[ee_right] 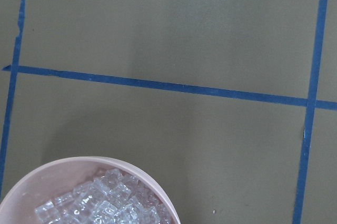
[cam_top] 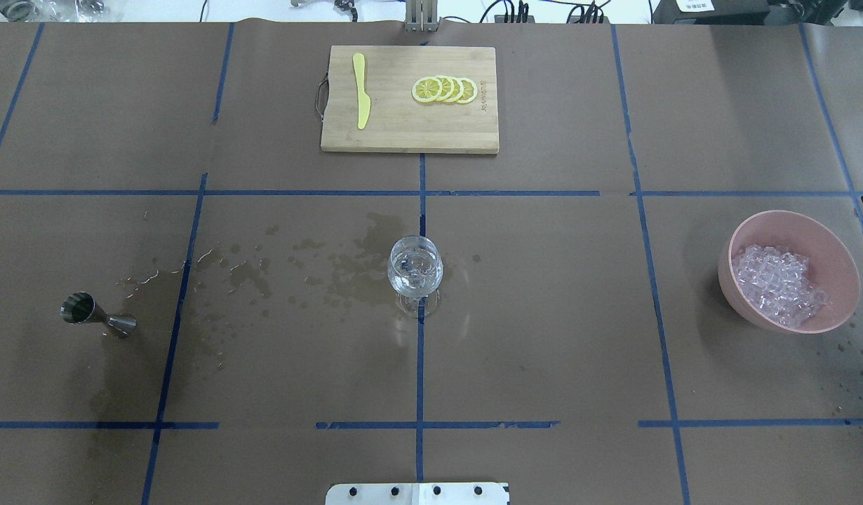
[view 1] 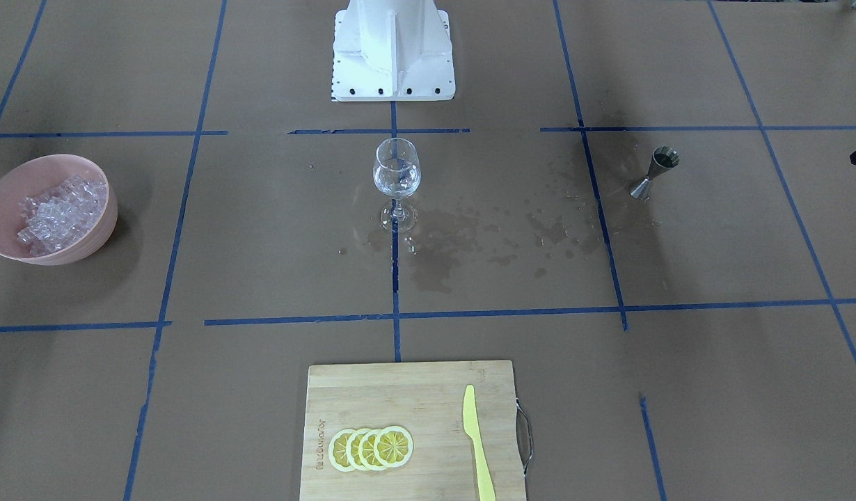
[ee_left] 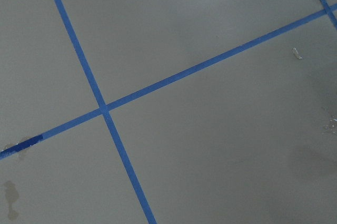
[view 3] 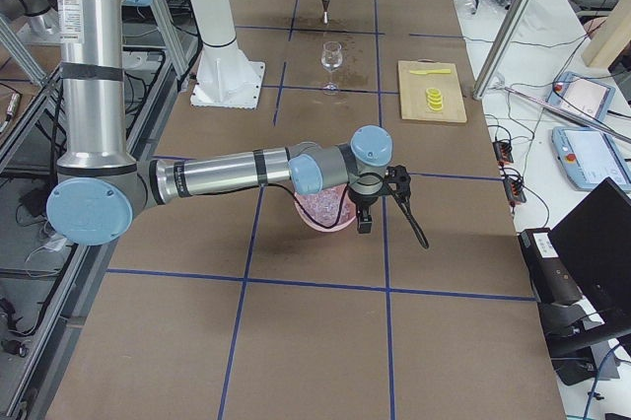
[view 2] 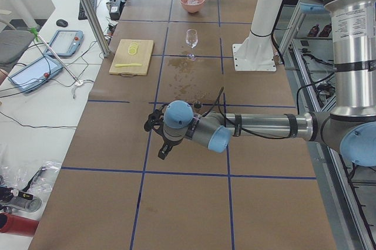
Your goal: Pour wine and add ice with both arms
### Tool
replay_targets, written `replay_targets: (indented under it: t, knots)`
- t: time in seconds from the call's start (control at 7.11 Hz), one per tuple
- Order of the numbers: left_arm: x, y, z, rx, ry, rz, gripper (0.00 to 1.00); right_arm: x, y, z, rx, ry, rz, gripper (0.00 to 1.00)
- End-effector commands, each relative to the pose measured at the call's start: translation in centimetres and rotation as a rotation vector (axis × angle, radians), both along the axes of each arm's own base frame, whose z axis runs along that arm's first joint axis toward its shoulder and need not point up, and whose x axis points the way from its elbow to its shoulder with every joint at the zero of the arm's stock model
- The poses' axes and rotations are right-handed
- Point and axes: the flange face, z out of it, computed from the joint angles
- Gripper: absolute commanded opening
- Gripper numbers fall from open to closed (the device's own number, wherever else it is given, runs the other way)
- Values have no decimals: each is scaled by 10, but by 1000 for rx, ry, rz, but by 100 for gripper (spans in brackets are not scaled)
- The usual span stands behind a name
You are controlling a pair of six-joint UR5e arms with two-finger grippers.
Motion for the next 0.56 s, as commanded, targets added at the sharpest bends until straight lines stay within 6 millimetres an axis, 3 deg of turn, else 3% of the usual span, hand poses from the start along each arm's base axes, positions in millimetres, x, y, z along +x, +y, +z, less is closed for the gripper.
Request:
replay_targets:
  t: [0.0, 0.14, 0.28, 0.42]
  knots:
    - [4, 9, 2, 41, 78, -7, 100, -4, -1, -9, 17, -11, -8, 100]
    - [15, 8, -16, -28, 141, -95, 100, -7, 7, -2, 0, -9, -19, 100]
    - [58, 12, -37, -34, 198, -70, 100, -7, 7, 16, -25, 4, -22, 100]
    - [93, 13, -53, -43, 215, -112, 100, -8, 6, 18, -9, -2, -20, 100]
